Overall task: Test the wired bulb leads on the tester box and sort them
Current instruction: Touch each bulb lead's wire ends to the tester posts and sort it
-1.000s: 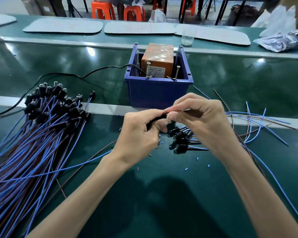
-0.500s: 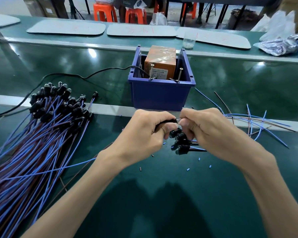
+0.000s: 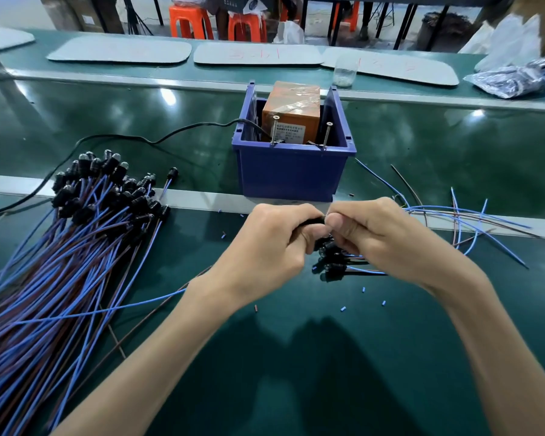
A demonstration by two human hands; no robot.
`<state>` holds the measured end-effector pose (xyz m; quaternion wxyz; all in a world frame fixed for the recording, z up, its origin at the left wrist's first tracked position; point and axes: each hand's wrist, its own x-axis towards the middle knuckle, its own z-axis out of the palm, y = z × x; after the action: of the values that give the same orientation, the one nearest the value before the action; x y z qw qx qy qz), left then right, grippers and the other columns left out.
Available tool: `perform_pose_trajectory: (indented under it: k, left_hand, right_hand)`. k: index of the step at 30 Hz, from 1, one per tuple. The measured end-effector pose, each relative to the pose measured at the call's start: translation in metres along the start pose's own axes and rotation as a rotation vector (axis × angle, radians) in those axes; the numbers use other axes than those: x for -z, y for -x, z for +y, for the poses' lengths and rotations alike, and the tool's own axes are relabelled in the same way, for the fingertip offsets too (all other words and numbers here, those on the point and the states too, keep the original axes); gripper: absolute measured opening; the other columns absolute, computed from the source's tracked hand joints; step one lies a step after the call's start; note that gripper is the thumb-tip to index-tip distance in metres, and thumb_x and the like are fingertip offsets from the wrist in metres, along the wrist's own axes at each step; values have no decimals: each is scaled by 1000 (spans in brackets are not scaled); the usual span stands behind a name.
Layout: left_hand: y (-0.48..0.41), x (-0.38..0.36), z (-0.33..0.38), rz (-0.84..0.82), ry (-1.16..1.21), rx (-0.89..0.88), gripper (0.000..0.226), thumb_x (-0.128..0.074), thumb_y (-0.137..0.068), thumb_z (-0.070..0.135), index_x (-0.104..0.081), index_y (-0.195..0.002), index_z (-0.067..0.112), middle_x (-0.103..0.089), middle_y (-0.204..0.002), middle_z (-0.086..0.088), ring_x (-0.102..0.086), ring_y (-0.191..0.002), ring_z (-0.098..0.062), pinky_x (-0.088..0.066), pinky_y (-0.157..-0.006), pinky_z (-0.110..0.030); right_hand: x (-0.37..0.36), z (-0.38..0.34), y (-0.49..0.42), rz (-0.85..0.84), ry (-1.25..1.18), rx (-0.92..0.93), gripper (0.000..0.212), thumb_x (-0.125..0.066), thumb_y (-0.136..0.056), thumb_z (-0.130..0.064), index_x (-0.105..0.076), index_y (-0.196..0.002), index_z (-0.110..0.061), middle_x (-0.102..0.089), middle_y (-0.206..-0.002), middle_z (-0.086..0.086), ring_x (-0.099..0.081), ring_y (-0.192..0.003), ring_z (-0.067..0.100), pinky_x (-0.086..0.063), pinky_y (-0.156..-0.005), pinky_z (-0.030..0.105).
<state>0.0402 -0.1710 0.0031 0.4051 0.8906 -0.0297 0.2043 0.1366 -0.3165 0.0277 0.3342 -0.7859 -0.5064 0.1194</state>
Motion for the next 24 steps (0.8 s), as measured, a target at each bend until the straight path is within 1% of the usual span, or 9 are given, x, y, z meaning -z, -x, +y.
perform_pose_trajectory:
  k: [5, 8, 10, 13, 15, 16, 18, 21, 24]
  left_hand:
    - [-7, 5, 3, -74, 16, 25, 20, -53, -96, 29, -65, -95, 13, -62, -59, 7, -48, -49, -6, -38, -53, -16]
    - [-7, 9, 7, -63, -67, 14, 31, -49, -94, 40, -64, -93, 13, -57, -54, 6, -48, -50, -11, -36, -52, -16]
    - [-5, 11, 8, -80, -192, 7, 44, -39, -91, 47, -60, -90, 8, -48, -51, 7, -42, -49, -18, -34, -53, -27]
    - [-3, 12, 7, -105, -352, -3, 31, -45, -98, 36, -45, -83, 9, -30, -44, 13, -40, -46, -17, -22, -53, -31]
    - [-1, 12, 4, -110, -389, -9, 24, -48, -100, 21, -37, -81, 11, -32, -41, 14, -50, -53, -9, -19, -52, -29]
    - [0, 12, 4, -122, -405, -8, 23, -48, -100, 20, -36, -82, 11, -34, -41, 13, -49, -51, -11, -20, -51, -31]
    - [0, 12, 3, -153, -438, -12, 24, -45, -101, 26, -36, -84, 11, -33, -47, 9, -38, -46, -20, -25, -51, -36]
    - [0, 16, 0, -180, -438, 20, 35, -32, -98, 44, -39, -90, 11, -40, -53, 4, -44, -56, -33, -35, -56, -41]
    - [2, 21, 0, -120, -532, -29, 48, -11, -86, 60, -33, -83, 17, -32, -53, 7, -38, -57, -33, -29, -53, -38]
  right_hand:
    - [9, 4, 6, 85, -101, -14, 37, -41, -95, -28, -43, -63, -9, -40, -51, -7, -33, -48, 7, -26, -49, 15]
    - [7, 2, 5, 93, -22, 13, 34, -40, -95, -29, -41, -64, -15, -41, -49, -7, -33, -47, 8, -26, -48, 15]
    - [3, 0, 4, 83, 20, 9, 36, -36, -96, -34, -42, -68, -12, -43, -51, 0, -34, -50, 14, -28, -49, 21]
    - [1, 0, 4, 67, 15, -16, 38, -34, -101, -36, -48, -80, -8, -52, -60, 14, -38, -56, 21, -32, -55, 29]
    - [0, 0, 5, 57, 4, -6, 33, -35, -100, -34, -46, -81, -10, -52, -61, 15, -37, -56, 22, -32, -54, 30]
    - [-1, -1, 5, 54, -3, -2, 34, -34, -99, -35, -44, -78, -10, -51, -60, 16, -36, -55, 22, -31, -53, 30]
    - [-4, -4, 5, 58, -11, -2, 40, -32, -100, -40, -38, -73, -10, -47, -59, 17, -34, -55, 23, -30, -54, 33]
    - [-8, -6, 3, 70, 22, -4, 36, -31, -95, -39, -34, -71, -13, -45, -57, 14, -34, -54, 22, -31, -56, 39]
    - [-7, -4, 3, 86, 34, 13, 35, -35, -100, -33, -36, -73, -11, -46, -57, 12, -35, -55, 24, -32, -57, 41]
